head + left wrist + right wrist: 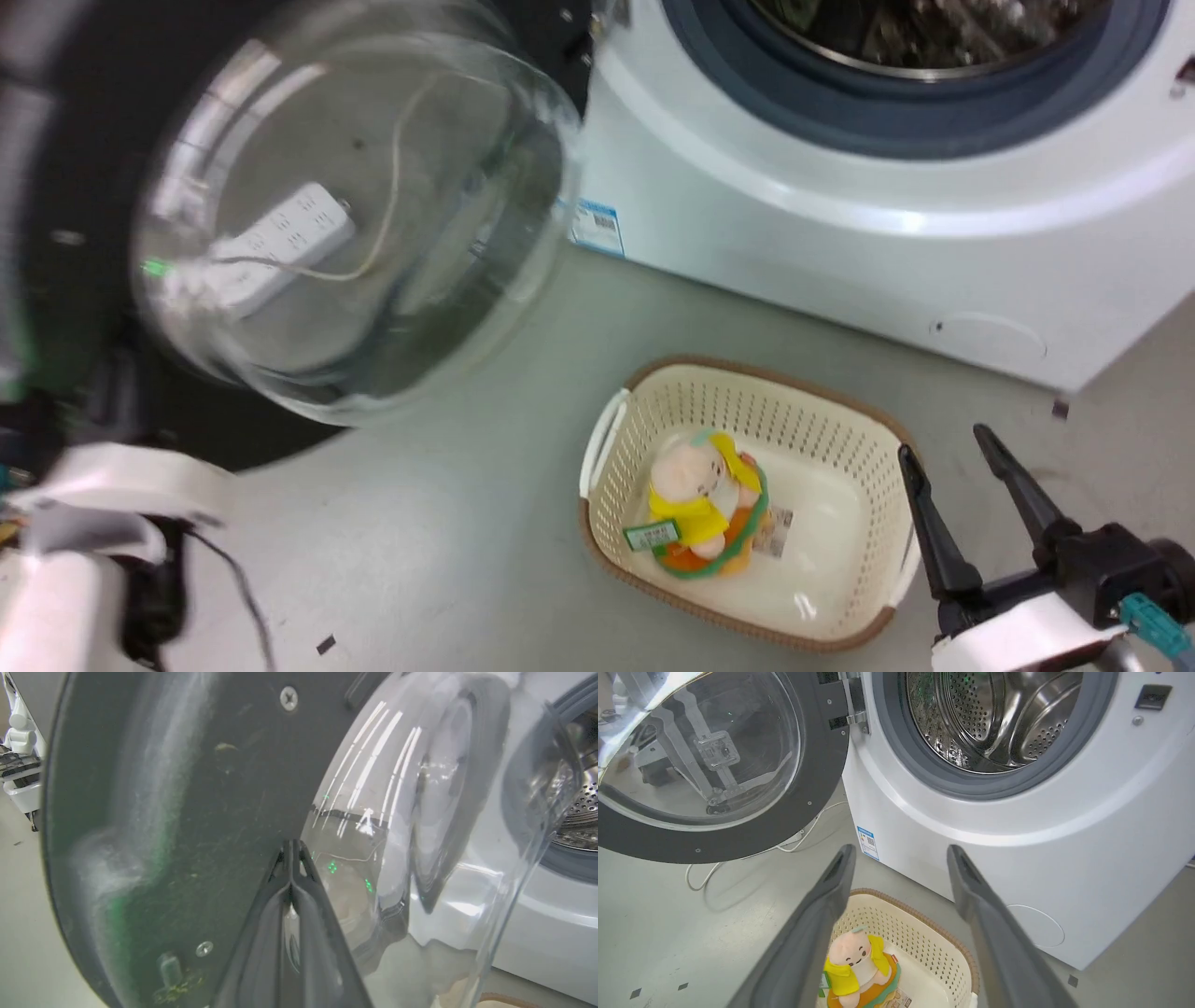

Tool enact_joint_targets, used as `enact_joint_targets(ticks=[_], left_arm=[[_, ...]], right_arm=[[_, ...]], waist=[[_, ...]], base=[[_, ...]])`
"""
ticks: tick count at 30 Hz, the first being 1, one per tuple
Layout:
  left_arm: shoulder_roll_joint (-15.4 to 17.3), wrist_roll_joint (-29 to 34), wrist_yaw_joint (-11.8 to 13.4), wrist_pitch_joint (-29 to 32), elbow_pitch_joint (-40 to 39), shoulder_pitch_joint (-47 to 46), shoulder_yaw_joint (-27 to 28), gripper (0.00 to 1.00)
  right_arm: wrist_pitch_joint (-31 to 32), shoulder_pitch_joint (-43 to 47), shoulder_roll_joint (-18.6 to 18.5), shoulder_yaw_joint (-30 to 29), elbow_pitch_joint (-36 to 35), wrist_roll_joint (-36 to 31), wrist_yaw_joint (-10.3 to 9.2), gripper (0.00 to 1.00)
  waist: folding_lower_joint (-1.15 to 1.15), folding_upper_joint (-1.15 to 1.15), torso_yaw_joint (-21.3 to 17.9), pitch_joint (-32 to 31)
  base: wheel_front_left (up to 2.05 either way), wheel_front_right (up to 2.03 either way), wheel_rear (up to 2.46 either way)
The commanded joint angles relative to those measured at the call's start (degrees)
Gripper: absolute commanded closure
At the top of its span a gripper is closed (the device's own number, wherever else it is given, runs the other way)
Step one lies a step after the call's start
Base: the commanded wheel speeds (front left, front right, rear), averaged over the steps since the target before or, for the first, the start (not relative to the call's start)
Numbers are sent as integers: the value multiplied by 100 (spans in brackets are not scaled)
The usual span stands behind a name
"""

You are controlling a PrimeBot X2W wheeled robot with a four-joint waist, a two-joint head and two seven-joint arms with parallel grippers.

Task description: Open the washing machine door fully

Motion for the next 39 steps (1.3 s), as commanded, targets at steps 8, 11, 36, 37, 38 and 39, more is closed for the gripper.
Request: enact_joint_targets(ticks=[8,11,36,37,38,39], left_arm=[[636,-373,-19,-228,937,-624,854,100],[782,-484,-97,-299,1271,-772,1028,100],[-36,752,-521,-548,174,-119,-217,100],[-118,792,-529,-548,73,-40,-338,100],[-196,823,-524,-543,-11,42,-443,100],[-256,870,-520,-535,-80,126,-552,100]], right_arm=[[145,-204,-177,-85,-271,-48,5,0],[192,-215,-213,-128,-341,-55,5,0],[-293,-173,234,-452,81,80,5,0],[-313,-140,253,-469,82,79,5,0],[-328,-101,271,-486,87,78,5,0],[-341,-63,289,-501,97,79,5,0]], waist=[[-1,0,-313,561],[-1,0,-340,659],[-1,0,-927,-750],[-1,0,-997,-822],[-1,0,-1070,-892],[-1,0,-1149,-971]], base=[[0,0,0],[0,0,0],[0,0,0],[0,0,0],[0,0,0],[0,0,0]])
